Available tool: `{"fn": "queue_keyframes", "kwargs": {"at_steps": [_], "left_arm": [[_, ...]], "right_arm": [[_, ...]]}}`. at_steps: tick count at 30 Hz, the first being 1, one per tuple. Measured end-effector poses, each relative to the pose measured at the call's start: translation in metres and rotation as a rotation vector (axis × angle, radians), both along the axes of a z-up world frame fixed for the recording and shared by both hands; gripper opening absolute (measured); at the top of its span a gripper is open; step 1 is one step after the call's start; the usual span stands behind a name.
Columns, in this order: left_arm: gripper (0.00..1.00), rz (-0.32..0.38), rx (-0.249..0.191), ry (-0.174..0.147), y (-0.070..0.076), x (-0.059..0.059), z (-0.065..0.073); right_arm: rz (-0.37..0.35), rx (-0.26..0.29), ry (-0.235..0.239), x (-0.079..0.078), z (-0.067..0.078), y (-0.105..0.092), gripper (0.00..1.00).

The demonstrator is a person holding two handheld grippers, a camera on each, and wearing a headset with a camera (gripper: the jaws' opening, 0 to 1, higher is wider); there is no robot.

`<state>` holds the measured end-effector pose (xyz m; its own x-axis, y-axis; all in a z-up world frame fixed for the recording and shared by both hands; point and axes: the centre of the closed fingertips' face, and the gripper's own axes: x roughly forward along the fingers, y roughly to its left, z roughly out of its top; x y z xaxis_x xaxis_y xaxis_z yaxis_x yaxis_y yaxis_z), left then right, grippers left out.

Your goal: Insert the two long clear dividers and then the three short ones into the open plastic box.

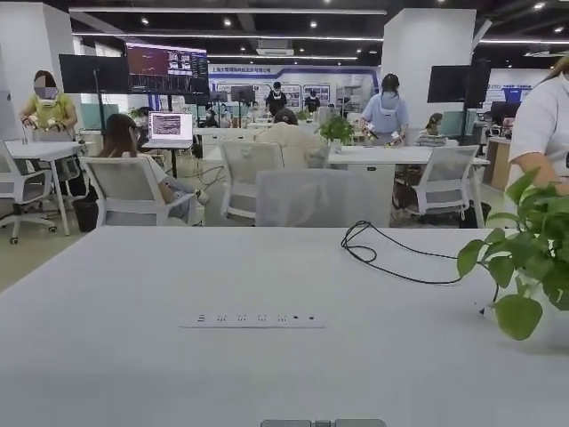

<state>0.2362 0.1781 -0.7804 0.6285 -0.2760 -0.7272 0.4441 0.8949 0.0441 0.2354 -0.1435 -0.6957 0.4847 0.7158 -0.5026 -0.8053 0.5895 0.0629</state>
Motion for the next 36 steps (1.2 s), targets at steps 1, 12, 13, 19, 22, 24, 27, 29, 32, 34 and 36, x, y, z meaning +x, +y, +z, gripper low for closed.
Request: {"fn": "queue_keyframes", "kwargs": {"at_steps": [1, 12, 13, 19, 22, 24, 27, 29, 32, 34, 36], "left_arm": [[0.49, 0.002, 0.000, 0.004, 0.001, 0.001, -0.001], [0.43, 0.008, 0.037, 0.085, 0.009, 0.012, -0.027], [0.42, 0.006, 0.038, 0.089, 0.009, 0.013, -0.029], [0.41, -0.004, 0.057, 0.125, 0.010, 0.017, -0.040], [0.41, -0.002, 0.050, 0.139, 0.010, 0.019, -0.043], [0.40, 0.009, 0.050, 0.153, 0.010, 0.020, -0.047], [0.39, 0.011, 0.053, 0.166, 0.009, 0.021, -0.051], [0.38, 0.010, 0.053, 0.172, 0.009, 0.021, -0.053], [0.37, 0.012, 0.065, 0.184, 0.010, 0.022, -0.057], [0.37, 0.013, 0.067, 0.190, 0.010, 0.022, -0.058], [0.36, 0.010, 0.062, 0.193, 0.009, 0.022, -0.059]], "right_arm": [[0.000, 0.003, 0.000, 0.001, 0.000, 0.001, 0.93], [0.002, 0.007, 0.026, 0.002, -0.004, 0.012, 0.90], [0.002, 0.008, 0.028, 0.003, -0.004, 0.012, 0.90], [-0.005, 0.006, 0.050, 0.006, -0.010, 0.013, 0.90], [-0.006, 0.008, 0.057, 0.007, -0.012, 0.015, 0.90], [-0.009, 0.011, 0.064, 0.008, -0.014, 0.015, 0.90], [-0.013, 0.005, 0.072, 0.010, -0.018, 0.011, 0.90], [-0.016, 0.005, 0.077, 0.010, -0.019, 0.010, 0.89], [-0.020, 0.007, 0.083, 0.012, -0.022, 0.007, 0.89], [-0.022, 0.007, 0.085, 0.013, -0.023, 0.006, 0.89], [-0.024, 0.007, 0.087, 0.014, -0.024, 0.006, 0.89]]}}
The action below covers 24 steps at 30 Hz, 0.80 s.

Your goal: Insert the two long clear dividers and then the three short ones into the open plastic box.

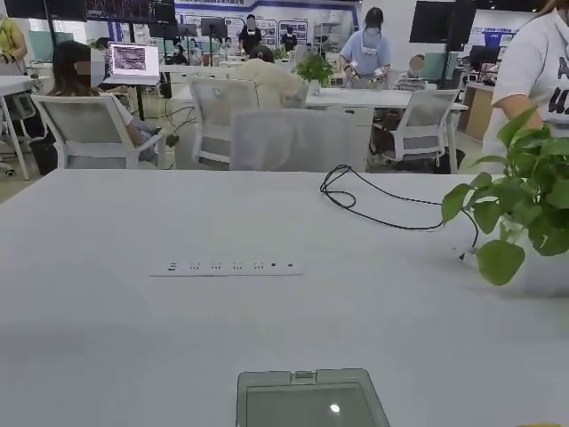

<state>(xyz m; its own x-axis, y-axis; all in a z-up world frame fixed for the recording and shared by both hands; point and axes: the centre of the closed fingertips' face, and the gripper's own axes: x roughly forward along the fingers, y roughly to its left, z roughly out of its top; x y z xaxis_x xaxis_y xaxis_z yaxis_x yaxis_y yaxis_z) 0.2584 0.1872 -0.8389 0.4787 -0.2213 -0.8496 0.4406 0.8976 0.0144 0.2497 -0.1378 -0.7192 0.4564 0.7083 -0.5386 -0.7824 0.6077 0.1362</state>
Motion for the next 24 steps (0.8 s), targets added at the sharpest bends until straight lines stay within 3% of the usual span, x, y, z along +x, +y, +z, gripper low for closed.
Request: {"fn": "queue_keyframes", "kwargs": {"at_steps": [5, 8, 12, 24], "left_arm": [[0.36, -0.020, 0.016, 0.023, -0.0026, -0.0017, -0.0054], [0.33, -0.015, -0.004, 0.030, -0.0038, -0.0020, -0.0045], [0.33, -0.030, 0.008, 0.057, -0.0029, -0.0018, -0.0053], [0.33, 0.010, 0.046, 0.139, -0.0010, 0.0002, -0.0072]], "right_arm": [[-0.005, -0.002, 0.004, 0.0020, -0.0022, -0.0017, 0.89], [-0.009, -0.003, 0.003, 0.0031, -0.0033, -0.0022, 0.88], [-0.011, -0.006, 0.003, 0.0032, -0.0046, -0.0018, 0.88], [-0.016, -0.026, 0.007, 0.0033, -0.0086, -0.0033, 0.86]]}}
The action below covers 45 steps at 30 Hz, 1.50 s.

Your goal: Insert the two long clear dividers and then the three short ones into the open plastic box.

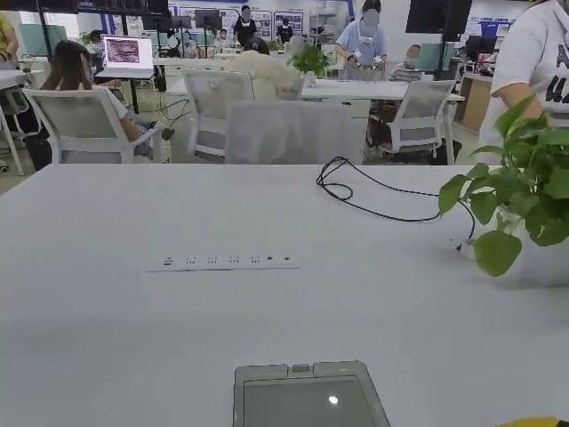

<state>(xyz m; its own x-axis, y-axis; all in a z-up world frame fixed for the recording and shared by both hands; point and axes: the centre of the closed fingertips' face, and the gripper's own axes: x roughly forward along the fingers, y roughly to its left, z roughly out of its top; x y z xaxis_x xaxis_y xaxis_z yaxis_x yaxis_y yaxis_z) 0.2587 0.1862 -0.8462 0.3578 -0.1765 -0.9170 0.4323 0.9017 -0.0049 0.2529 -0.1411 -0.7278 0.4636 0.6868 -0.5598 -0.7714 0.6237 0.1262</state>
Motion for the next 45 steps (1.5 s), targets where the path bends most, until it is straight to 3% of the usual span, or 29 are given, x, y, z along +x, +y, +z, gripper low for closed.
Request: {"fn": "queue_keyframes", "kwargs": {"at_steps": [7, 13, 17, 22, 23, 26, 31, 35, 40, 45], "left_arm": [[0.32, 0.058, -0.004, 0.021, 0.002, 0.000, 0.000], [0.30, 0.059, -0.005, -0.008, 0.001, -0.001, 0.003], [0.30, 0.089, -0.021, -0.049, -0.001, 0.001, 0.006], [0.30, 0.103, -0.028, -0.151, -0.006, 0.009, 0.022], [0.30, 0.104, -0.030, -0.158, -0.006, 0.010, 0.023], [0.30, 0.115, -0.067, -0.222, -0.016, 0.014, 0.035], [0.30, 0.145, -0.115, -0.283, -0.028, 0.014, 0.048], [0.30, 0.150, -0.197, -0.323, -0.048, 0.013, 0.059], [0.30, 0.115, -0.230, -0.368, -0.068, 0.009, 0.069], [0.30, 0.090, -0.295, -0.426, -0.092, 0.006, 0.083]], "right_arm": [[-0.020, -0.005, 0.017, 0.001, -0.003, -0.002, 0.83], [-0.066, 0.016, 0.045, 0.002, -0.005, -0.002, 0.79], [-0.117, 0.057, 0.055, 0.007, 0.000, -0.002, 0.76], [-0.155, 0.101, 0.058, 0.009, 0.007, 0.006, 0.71], [-0.157, 0.105, 0.059, 0.009, 0.007, 0.007, 0.70], [-0.170, 0.139, 0.069, 0.009, 0.010, 0.017, 0.67], [-0.176, 0.181, 0.086, 0.008, 0.013, 0.034, 0.60], [-0.178, 0.214, 0.112, 0.006, 0.012, 0.047, 0.55], [-0.188, 0.252, 0.133, 0.004, 0.010, 0.060, 0.49], [-0.193, 0.294, 0.134, 0.004, 0.012, 0.074, 0.44]]}}
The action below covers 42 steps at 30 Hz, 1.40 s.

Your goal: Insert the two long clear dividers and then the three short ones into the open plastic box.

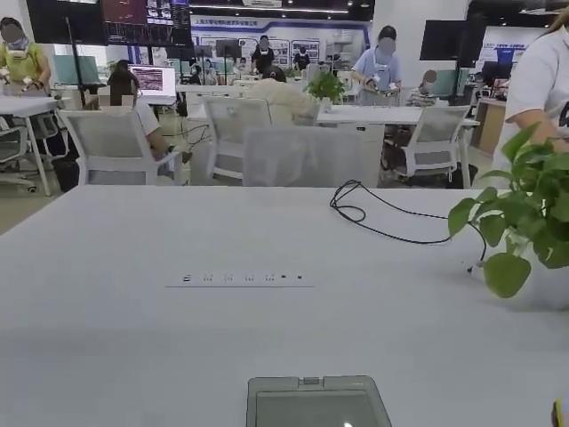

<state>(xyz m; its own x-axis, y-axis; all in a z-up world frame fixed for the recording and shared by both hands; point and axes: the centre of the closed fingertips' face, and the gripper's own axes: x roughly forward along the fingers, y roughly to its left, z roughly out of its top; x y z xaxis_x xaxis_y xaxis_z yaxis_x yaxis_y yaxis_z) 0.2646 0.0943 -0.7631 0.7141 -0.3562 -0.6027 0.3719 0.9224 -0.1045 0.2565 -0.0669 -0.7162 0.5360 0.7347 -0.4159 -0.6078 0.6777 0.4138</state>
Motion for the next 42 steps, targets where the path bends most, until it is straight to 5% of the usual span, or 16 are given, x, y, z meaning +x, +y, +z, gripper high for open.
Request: {"fn": "queue_keyframes", "kwargs": {"at_steps": [6, 16, 19, 23, 42], "left_arm": [[0.30, -0.022, -0.048, -0.077, -0.021, -0.004, 0.016], [0.30, -0.029, -0.145, -0.132, -0.048, -0.008, 0.032], [0.30, -0.040, -0.149, -0.134, -0.054, -0.010, 0.033], [0.30, -0.045, -0.231, -0.128, -0.065, -0.013, 0.037], [0.30, -0.113, -0.288, -0.115, -0.097, -0.025, 0.043]], "right_arm": [[-0.016, 0.084, 0.000, 0.001, 0.006, 0.019, 0.41], [-0.047, 0.210, -0.001, 0.003, 0.014, 0.045, 0.33], [-0.051, 0.231, 0.006, 0.003, 0.012, 0.051, 0.31], [-0.062, 0.261, 0.015, 0.004, 0.011, 0.057, 0.28], [-0.101, 0.285, 0.056, 0.006, 0.006, 0.063, 0.10]]}}
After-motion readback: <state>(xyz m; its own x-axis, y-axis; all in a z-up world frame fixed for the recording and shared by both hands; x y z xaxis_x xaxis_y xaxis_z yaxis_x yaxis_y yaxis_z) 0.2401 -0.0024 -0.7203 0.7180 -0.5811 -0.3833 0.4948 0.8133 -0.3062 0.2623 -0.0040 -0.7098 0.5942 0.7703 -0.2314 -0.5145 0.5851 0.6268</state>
